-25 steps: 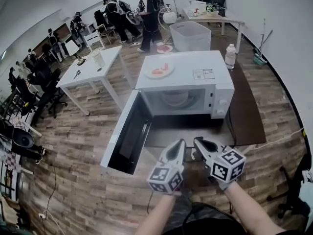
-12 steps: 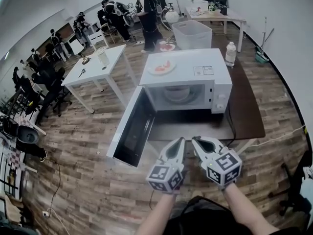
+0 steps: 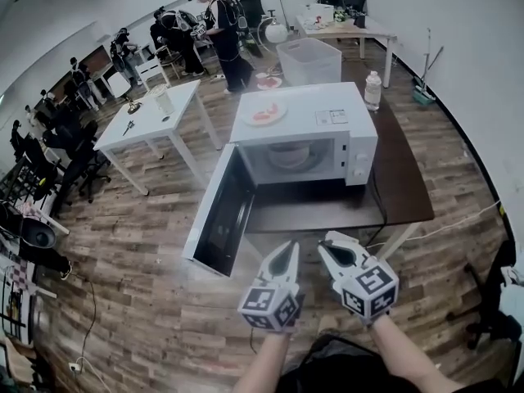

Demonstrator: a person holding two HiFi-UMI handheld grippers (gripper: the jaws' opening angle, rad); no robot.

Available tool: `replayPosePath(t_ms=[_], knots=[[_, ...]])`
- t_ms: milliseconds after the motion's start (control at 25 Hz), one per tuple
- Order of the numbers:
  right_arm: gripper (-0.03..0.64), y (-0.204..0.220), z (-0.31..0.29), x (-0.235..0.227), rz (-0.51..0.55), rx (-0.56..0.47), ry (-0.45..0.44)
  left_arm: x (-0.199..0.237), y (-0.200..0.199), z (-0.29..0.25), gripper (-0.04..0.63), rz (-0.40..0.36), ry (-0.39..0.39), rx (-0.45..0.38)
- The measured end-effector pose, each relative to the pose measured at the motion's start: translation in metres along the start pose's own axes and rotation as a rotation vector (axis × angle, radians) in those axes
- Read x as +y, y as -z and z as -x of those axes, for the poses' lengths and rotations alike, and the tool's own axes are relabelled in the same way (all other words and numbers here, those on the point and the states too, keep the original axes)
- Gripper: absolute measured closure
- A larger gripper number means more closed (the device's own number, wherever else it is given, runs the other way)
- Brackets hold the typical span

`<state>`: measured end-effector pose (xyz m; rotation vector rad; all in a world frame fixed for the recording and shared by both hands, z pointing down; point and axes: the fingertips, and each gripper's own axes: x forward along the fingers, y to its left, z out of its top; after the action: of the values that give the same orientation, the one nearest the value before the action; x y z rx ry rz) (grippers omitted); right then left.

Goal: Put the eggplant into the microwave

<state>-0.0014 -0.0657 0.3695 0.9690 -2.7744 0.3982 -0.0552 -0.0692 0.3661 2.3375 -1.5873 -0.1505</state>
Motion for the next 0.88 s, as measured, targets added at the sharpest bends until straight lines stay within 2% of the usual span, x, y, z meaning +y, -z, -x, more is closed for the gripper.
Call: replayPosePath(t_ms=[480, 880], knots=[[0.617, 0.006, 0.028, 0.05, -0.007, -0.021, 0.003, -0.013, 0.001, 0.052, 0.595, 0.016, 0.01, -0.014], [0.617, 0.026, 0.056, 0.089, -0.004, -0.003, 0.013, -0.03, 0.019, 0.096, 0.595, 0.046, 0.024, -0.008]])
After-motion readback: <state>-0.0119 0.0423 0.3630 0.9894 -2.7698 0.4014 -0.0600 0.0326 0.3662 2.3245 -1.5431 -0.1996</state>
